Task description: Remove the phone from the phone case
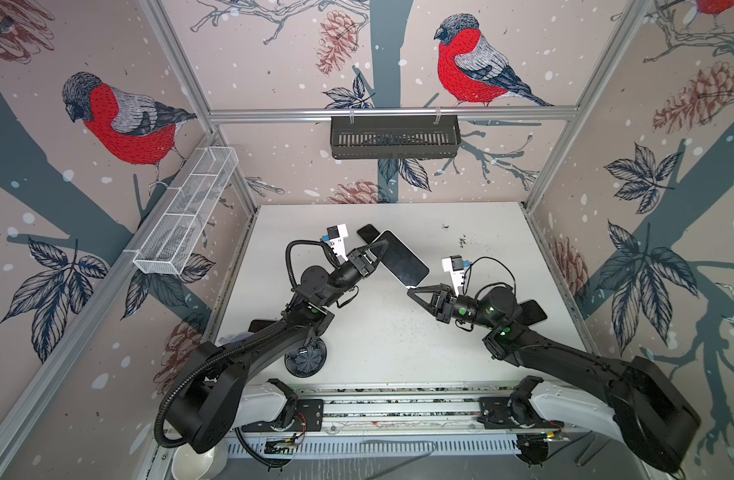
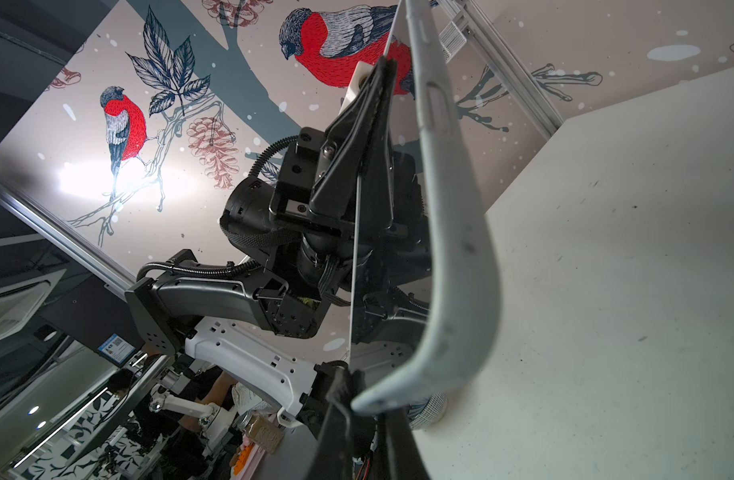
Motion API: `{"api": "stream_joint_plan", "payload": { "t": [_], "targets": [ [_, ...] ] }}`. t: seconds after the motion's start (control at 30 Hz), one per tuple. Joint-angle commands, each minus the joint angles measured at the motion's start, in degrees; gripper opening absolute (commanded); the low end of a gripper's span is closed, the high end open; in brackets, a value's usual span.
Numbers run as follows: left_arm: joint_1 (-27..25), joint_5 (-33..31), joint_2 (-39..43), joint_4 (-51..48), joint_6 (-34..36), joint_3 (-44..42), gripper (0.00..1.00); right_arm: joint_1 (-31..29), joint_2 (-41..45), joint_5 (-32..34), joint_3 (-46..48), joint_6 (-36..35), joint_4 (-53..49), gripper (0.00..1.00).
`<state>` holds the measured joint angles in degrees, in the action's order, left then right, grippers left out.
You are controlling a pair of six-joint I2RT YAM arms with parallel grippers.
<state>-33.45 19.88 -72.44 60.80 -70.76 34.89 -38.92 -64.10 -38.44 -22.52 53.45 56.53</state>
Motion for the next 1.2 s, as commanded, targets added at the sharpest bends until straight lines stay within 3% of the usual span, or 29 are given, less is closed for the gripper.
{"api": "stream_joint_plan", "payload": {
  "t": [0.0,0.1,0.37,0.57,0.6,0.63,0.7,0.73,0.77,0.87,1.03,1.17],
  "targets": [
    [-0.12,2.56,0.63,0.92,1.06,0.39,0.00,0.25,-0.16,0.41,-0.96,-5.35,-1.07,0.02],
    [-0.09,3.43,0.80,-0.24,1.25,0.57,0.00,0.17,0.11,1.69,-2.00,-11.50,-5.52,0.01],
    [-0.03,6.46,0.92,-7.02,1.28,2.36,0.00,-3.49,-1.09,19.02,-6.83,-34.90,-16.66,0.00],
    [0.47,8.81,1.32,-11.14,1.28,4.52,0.00,-3.79,-1.56,29.19,-8.03,-40.53,-19.13,0.01],
    [0.77,8.99,1.66,-12.35,1.86,4.94,0.00,-3.79,-0.72,30.64,-7.16,-40.17,-19.30,0.04],
    [1.16,9.61,1.99,-13.77,2.50,5.53,0.00,-3.80,0.54,31.94,-6.04,-39.77,-19.35,0.14],
    [1.97,10.61,2.63,-15.97,3.69,6.20,0.00,-3.46,3.63,33.38,-2.68,-39.20,-18.83,0.59],
    [2.58,11.32,2.98,-17.32,4.48,6.59,0.00,-3.29,5.50,34.81,-0.90,-38.89,-18.65,0.74],
    [3.08,12.12,3.30,-18.96,5.66,7.15,0.00,-3.11,7.45,35.84,0.72,-38.88,-18.92,0.81],
    [4.18,14.54,4.10,-26.12,12.08,10.10,0.00,-2.27,12.82,37.27,2.55,-39.78,-22.27,0.95],
    [5.06,16.83,4.28,-44.74,29.82,18.33,0.00,-2.04,18.85,36.97,2.49,-44.49,-26.52,0.99],
    [5.59,17.66,4.75,-53.17,41.00,21.97,0.00,-2.03,20.74,35.12,2.57,-48.44,-27.70,0.99]
  ]
}}
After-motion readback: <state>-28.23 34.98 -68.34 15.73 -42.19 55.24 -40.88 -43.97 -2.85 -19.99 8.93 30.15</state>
